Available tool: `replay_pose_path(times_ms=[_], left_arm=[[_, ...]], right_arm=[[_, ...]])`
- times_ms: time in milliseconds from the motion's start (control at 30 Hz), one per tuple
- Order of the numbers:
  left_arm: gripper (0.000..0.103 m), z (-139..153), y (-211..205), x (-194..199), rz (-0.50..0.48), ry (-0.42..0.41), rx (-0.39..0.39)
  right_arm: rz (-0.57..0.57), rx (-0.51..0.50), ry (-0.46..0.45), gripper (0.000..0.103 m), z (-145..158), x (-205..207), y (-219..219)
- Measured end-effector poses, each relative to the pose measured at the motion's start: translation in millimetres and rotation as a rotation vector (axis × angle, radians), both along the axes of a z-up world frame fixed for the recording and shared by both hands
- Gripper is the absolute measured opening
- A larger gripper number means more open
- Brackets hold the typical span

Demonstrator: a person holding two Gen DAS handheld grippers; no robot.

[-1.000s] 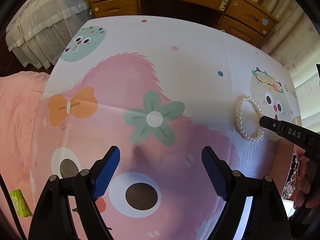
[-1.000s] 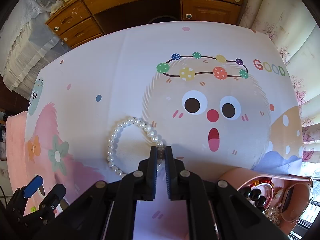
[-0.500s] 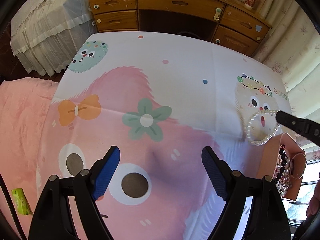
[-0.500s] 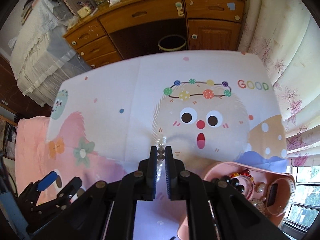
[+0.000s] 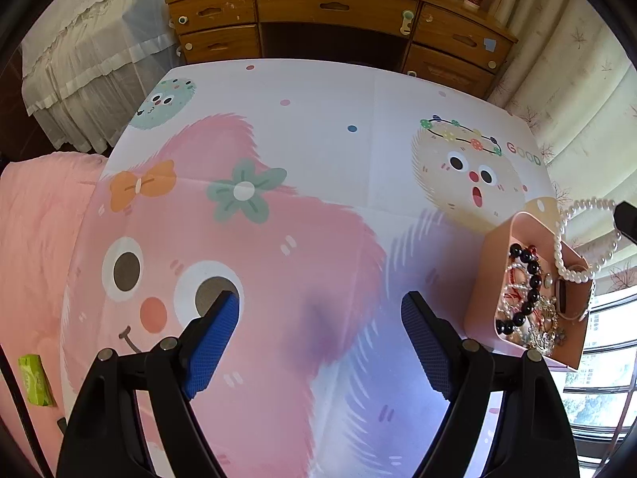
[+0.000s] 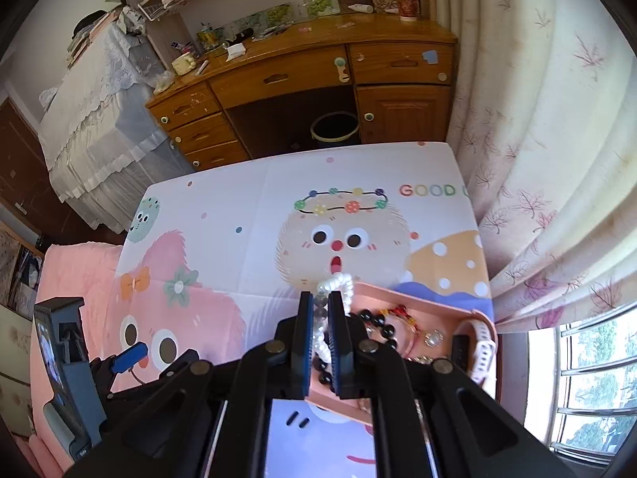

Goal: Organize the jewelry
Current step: 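Carry the pearl bracelet into the pink box and open the right gripper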

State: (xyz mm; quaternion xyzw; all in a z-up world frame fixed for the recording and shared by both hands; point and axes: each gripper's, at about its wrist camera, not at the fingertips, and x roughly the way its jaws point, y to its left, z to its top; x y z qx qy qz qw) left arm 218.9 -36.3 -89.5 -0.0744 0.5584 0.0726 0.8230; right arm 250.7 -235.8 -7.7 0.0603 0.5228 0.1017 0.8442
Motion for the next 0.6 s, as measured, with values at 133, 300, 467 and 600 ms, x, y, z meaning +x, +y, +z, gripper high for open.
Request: replay_pose_path(times_ms=[133, 300, 467, 600], left_arm=[[0.082, 4, -11, -6, -0.004, -0.009, 0.013], [0.082, 6, -26, -11, -0.022, -0.012, 0.023], [0.082, 7, -41, -14, -0.053, -0.008, 0.033], [0.082, 15, -48, -18, -0.057, -0.020, 0.015]], right_arm=[[-0.012, 0.000, 0.008, 0.007, -2, -14, -18], [0.008, 0.012, 0.035, 0.007, -16, -27, -26], [0.043, 0.042, 0.035, 0.007, -21, -36, -24], [0.036, -0.031, 0.061, 0.008, -35, -36, -25]])
